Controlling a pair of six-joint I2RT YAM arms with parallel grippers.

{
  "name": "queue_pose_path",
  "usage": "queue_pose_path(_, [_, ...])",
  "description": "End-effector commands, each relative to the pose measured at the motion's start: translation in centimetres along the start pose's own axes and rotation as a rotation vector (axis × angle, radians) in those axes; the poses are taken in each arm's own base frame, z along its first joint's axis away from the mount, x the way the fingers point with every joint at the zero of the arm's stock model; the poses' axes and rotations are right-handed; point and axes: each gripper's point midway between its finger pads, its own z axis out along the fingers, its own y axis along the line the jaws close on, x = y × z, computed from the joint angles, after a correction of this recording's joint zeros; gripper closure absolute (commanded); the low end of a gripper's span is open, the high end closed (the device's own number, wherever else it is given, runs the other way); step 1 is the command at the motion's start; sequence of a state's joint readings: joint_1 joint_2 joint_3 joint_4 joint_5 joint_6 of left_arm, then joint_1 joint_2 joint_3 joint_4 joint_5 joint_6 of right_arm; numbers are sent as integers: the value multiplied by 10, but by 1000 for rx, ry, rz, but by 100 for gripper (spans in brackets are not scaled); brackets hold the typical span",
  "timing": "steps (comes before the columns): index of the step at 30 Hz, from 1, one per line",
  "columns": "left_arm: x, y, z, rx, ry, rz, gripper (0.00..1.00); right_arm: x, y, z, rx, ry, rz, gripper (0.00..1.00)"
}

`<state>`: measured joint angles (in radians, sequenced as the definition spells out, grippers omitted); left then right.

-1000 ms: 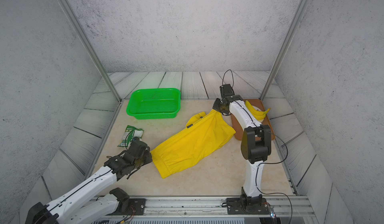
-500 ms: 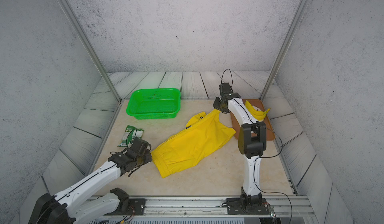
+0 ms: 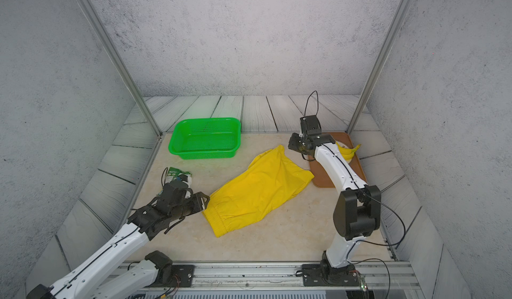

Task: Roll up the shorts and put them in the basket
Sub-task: Fold the shorts at the center of the board, then adjust the shorts at the center of the board.

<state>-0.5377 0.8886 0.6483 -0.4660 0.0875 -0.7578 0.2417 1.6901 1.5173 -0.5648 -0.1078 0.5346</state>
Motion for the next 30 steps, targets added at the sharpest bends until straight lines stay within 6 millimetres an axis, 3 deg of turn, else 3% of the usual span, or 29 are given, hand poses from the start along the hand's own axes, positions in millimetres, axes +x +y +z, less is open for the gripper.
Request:
queue_pose_path(1, [17, -40, 17, 169, 95, 91, 43, 43, 13, 11, -72, 88, -53, 58])
queue_pose_path(4, [35, -42, 38, 132, 147, 152, 45, 79, 8, 24, -70, 145, -57, 58])
queue_pose_path(9, [66, 1, 67, -43, 243, 102, 54, 126, -40, 47, 94, 237, -33, 59])
queue_pose_path(17, [89, 72, 55, -283, 213, 47, 57, 167, -104, 59, 316, 329, -21, 59])
queue_pose_path(23, [93, 96, 47, -399, 218, 46, 57, 173, -111, 53, 333, 329, -8, 60])
queue_pose_path(27, [79, 105, 33, -483, 174, 52, 57, 159, -106, 35, 324, 273, -18, 59])
queue_pose_path(30, [63, 98, 20, -484, 118, 59, 57, 145, -106, 17, 334, 215, -26, 56])
